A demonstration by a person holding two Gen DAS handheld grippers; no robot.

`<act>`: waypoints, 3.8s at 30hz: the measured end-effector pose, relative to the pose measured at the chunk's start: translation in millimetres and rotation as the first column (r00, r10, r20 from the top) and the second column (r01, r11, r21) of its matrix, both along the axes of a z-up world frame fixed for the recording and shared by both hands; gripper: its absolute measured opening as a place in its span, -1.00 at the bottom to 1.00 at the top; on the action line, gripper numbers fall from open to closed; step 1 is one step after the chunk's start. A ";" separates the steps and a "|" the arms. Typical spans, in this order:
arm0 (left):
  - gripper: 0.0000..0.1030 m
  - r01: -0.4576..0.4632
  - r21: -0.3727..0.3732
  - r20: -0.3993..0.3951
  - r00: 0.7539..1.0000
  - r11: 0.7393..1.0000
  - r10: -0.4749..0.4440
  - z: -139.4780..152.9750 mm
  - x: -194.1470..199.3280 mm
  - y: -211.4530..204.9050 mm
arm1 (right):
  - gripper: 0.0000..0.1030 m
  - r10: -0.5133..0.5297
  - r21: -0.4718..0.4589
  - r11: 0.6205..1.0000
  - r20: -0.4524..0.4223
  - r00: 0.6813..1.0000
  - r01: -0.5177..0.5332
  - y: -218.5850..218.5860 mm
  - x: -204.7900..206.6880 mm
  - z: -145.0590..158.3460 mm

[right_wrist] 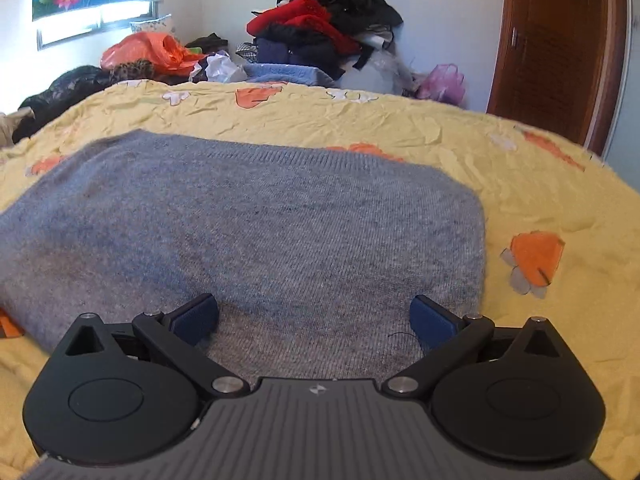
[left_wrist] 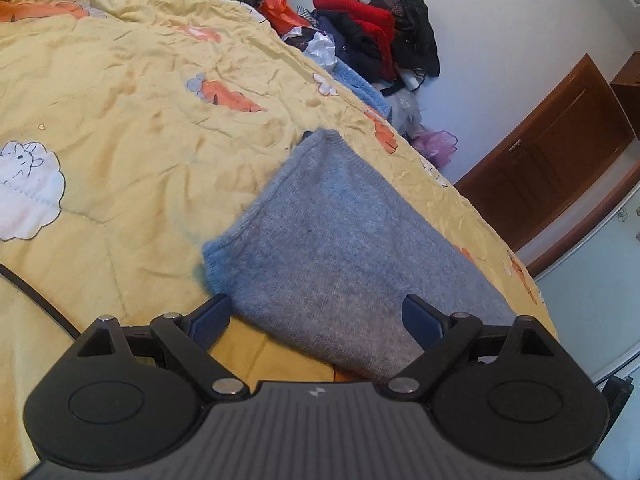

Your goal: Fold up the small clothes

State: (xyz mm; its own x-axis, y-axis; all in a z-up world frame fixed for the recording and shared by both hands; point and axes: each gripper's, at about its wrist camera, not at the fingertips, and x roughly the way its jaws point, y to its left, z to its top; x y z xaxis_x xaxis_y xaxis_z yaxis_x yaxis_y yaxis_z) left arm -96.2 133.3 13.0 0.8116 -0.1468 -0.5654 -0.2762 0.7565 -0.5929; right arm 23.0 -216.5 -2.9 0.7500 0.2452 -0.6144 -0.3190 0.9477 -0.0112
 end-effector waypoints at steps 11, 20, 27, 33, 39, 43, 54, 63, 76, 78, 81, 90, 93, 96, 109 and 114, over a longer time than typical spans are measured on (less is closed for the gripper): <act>0.80 -0.147 0.049 -0.091 0.984 0.988 0.151 6.8 42.8 -3.1 | 1.00 -0.002 0.032 0.999 0.005 1.000 0.002 -5.6 -3.0 -0.4; 0.78 -0.118 0.117 -0.100 0.986 0.986 0.130 7.2 47.9 -9.8 | 1.00 -0.002 0.032 0.999 0.005 1.000 0.002 -6.4 -3.7 0.0; -0.23 -0.125 0.167 -0.110 0.983 0.978 0.144 5.1 50.0 -5.8 | 1.00 -0.002 0.012 1.000 0.004 1.000 0.002 -2.8 -3.7 -0.4; -0.71 -0.126 0.114 -0.102 0.985 0.985 0.138 -2.0 47.3 9.0 | 1.00 -0.004 -0.007 1.000 0.004 1.000 0.004 0.2 -3.6 -1.2; -0.73 -0.088 0.174 -0.067 0.993 0.981 0.101 -3.4 44.3 4.5 | 0.99 -0.005 -0.026 1.000 0.000 1.000 0.005 4.1 -1.3 0.4; -0.73 -0.047 0.338 -0.034 0.997 0.940 0.063 -1.9 41.0 -13.6 | 0.96 0.030 -0.043 0.999 -0.023 0.999 -0.031 18.8 6.3 17.9; -0.76 0.083 0.679 0.032 0.989 0.729 -0.142 4.1 31.3 -75.7 | 0.80 0.371 0.235 0.921 -0.282 0.885 -0.312 153.4 99.7 87.6; -0.76 0.074 0.640 0.043 0.990 0.765 -0.132 2.3 29.1 -66.8 | 0.40 0.438 0.293 0.897 -0.469 0.767 -0.332 256.9 140.7 77.4; -0.76 0.101 0.643 0.048 0.984 0.760 -0.171 1.6 29.7 -68.5 | -0.08 0.396 0.006 0.892 -0.491 0.776 -0.451 310.6 135.4 44.6; -0.76 0.100 0.653 0.047 0.984 0.751 -0.171 2.0 29.5 -70.3 | -0.48 0.390 -0.010 0.893 -0.480 0.786 -0.450 306.1 138.6 45.5; -0.76 0.103 0.685 0.042 0.983 0.721 -0.181 4.3 27.6 -76.9 | -0.68 0.408 0.033 0.894 -0.475 0.780 -0.447 291.9 147.4 44.7; -0.76 0.116 0.687 0.086 0.967 0.717 -0.238 38.0 36.5 -102.2 | -0.71 0.476 0.201 0.879 -0.361 0.802 -0.431 212.9 153.3 84.9; -0.76 0.145 0.696 0.105 0.948 0.704 -0.299 50.3 43.8 -129.6 | -0.72 0.466 0.236 0.882 -0.316 0.826 -0.407 164.9 158.4 104.6; -0.76 0.200 0.709 0.133 0.904 0.676 -0.407 61.0 45.4 -172.5 | -0.72 0.440 0.267 0.889 -0.270 0.856 -0.372 105.1 158.1 119.5; -0.76 0.532 0.714 -0.093 0.717 0.456 -0.691 4.6 54.8 -324.4 | -0.72 0.161 0.323 0.945 -0.346 0.925 -0.044 -115.3 133.9 47.7; -0.76 0.524 0.714 -0.095 0.729 0.465 -0.678 6.8 56.0 -336.9 | -0.72 0.174 0.390 0.920 -0.323 0.930 -0.037 -120.6 134.9 38.1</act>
